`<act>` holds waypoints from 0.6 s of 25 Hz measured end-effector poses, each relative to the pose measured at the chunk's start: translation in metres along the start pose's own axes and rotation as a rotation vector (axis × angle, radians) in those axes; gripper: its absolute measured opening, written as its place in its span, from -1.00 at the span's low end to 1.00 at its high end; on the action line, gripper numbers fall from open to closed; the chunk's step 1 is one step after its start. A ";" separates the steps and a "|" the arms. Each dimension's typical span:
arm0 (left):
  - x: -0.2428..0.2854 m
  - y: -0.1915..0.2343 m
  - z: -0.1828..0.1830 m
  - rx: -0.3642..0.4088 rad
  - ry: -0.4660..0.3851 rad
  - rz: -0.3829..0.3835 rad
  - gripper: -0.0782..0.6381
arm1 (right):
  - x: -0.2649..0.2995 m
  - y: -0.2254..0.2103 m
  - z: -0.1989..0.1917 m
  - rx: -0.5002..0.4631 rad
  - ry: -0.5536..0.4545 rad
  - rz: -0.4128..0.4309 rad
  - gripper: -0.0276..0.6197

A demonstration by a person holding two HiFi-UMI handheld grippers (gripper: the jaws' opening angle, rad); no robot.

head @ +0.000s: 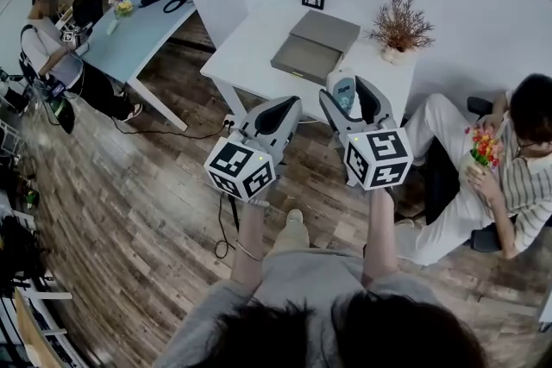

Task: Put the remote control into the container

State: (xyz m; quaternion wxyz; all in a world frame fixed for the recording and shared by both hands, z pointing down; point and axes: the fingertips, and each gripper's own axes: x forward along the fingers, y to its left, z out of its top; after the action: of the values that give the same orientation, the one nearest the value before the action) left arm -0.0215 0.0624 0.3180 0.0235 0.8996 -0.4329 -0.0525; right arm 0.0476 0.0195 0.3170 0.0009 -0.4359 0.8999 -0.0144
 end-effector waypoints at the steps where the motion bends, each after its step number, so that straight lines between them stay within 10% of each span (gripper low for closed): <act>1: 0.005 0.006 -0.001 -0.004 -0.001 -0.004 -0.77 | 0.005 -0.004 0.001 -0.005 -0.001 -0.005 -0.04; 15: 0.047 0.076 0.000 -0.034 0.004 -0.082 -0.77 | 0.075 -0.028 0.000 -0.016 0.024 -0.073 -0.04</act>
State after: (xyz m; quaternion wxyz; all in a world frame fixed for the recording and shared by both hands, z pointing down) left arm -0.0514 -0.0224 0.3214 0.0372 0.9163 -0.3944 -0.0591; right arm 0.0227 -0.0570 0.3184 -0.0139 -0.4683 0.8834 -0.0127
